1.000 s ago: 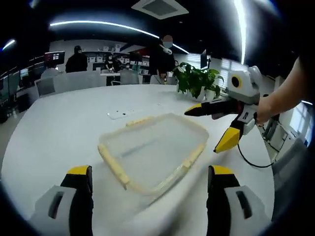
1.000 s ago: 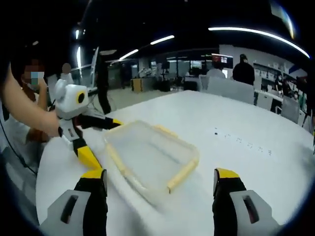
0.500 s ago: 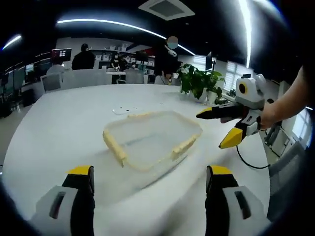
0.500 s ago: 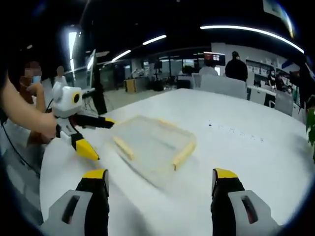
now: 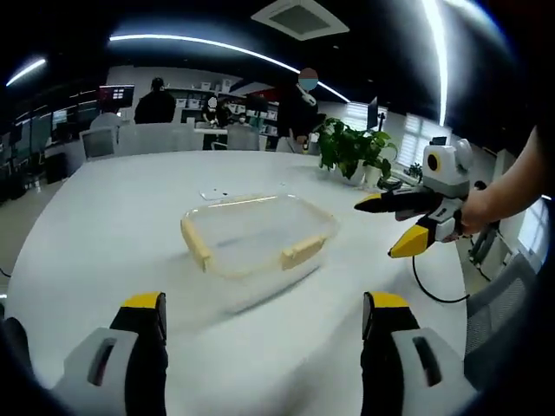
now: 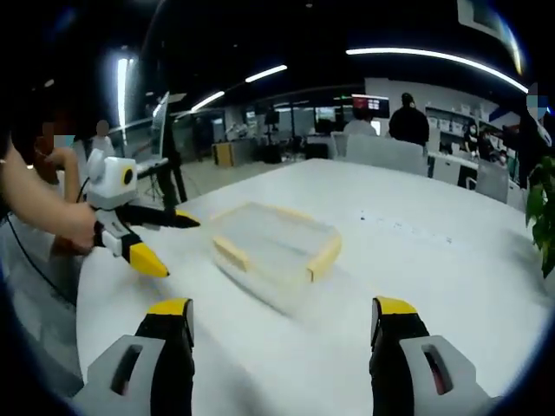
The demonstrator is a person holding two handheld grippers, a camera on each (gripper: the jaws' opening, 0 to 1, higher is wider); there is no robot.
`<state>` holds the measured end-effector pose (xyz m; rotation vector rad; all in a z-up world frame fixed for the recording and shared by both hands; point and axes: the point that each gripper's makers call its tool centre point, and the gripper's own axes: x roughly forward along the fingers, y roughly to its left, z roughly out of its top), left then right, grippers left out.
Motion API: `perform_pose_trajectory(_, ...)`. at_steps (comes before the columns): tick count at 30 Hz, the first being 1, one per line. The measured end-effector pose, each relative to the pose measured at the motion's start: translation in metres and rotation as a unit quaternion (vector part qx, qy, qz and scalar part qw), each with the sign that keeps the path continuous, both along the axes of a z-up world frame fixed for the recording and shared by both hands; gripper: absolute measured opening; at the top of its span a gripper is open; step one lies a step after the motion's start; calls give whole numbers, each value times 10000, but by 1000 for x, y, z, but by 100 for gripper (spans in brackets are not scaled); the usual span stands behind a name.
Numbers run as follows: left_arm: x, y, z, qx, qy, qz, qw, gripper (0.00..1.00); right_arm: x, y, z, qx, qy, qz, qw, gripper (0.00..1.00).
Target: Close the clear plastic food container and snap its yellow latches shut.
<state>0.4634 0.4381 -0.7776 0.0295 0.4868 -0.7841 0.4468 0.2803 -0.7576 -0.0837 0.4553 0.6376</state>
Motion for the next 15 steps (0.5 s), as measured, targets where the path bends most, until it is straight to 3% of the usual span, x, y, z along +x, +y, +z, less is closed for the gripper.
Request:
perform_pose_trajectory(11, -17, 11, 4, -7, 49, 151, 9999, 93, -16, -8, 6, 101, -15, -136, 9999, 84)
perform_pose_trajectory(15, -27, 10, 14, -120, 33, 206, 9997, 93, -22, -13, 8, 102, -28, -186, 9998, 83)
